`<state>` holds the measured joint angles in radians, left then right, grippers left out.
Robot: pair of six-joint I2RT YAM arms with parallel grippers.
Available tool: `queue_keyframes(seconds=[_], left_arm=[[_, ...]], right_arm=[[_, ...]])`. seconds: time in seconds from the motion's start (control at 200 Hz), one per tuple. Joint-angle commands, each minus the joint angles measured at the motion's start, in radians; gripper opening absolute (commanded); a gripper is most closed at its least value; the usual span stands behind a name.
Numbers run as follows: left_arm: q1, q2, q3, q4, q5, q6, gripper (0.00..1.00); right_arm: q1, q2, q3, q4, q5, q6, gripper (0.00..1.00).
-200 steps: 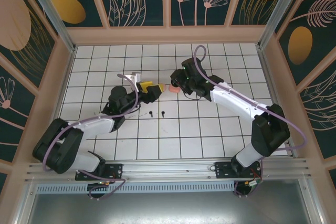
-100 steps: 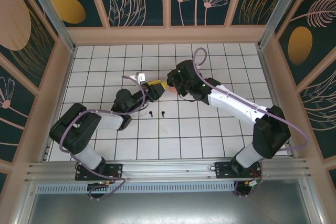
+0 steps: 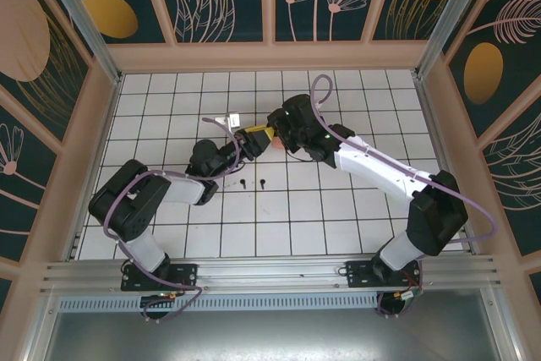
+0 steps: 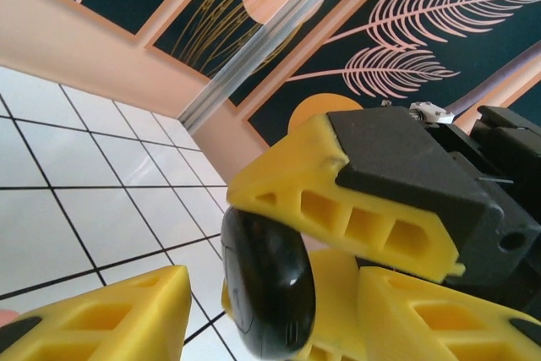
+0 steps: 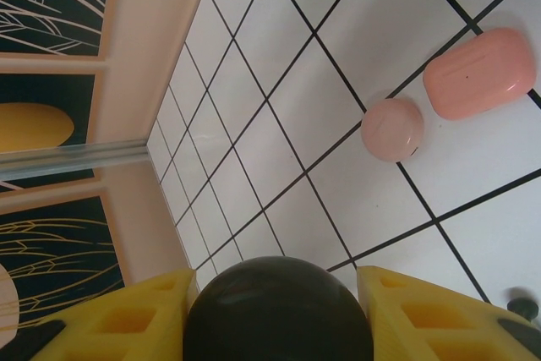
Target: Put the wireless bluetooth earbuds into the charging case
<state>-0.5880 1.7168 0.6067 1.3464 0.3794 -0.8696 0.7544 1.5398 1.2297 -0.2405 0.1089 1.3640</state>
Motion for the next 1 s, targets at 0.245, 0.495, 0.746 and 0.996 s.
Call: queue_keyframes(seconds=[0.245, 0.495, 0.746, 0.996], left_arm=[[-0.012, 0.043, 0.042, 0.025, 0.017, -0.003, 0.45], [-0.012, 0.054, 0.057, 0.022, 0.015, -0.003, 0.27], [-0.013, 0.056, 0.064, 0.017, 0.018, -0.005, 0.05], [-0.013, 0.015, 0.062, -0.030, 0.028, 0.015, 0.00]], right_arm=[[0.014, 0.000, 0.033, 0.023, 0.017, -0.009, 0.29], [0.015, -0.006, 0.030, 0.023, 0.023, -0.016, 0.29], [0.017, -0.016, 0.035, 0.029, 0.035, -0.035, 0.37], [-0.003, -0.120, 0.065, -0.008, 0.124, -0.178, 0.71]])
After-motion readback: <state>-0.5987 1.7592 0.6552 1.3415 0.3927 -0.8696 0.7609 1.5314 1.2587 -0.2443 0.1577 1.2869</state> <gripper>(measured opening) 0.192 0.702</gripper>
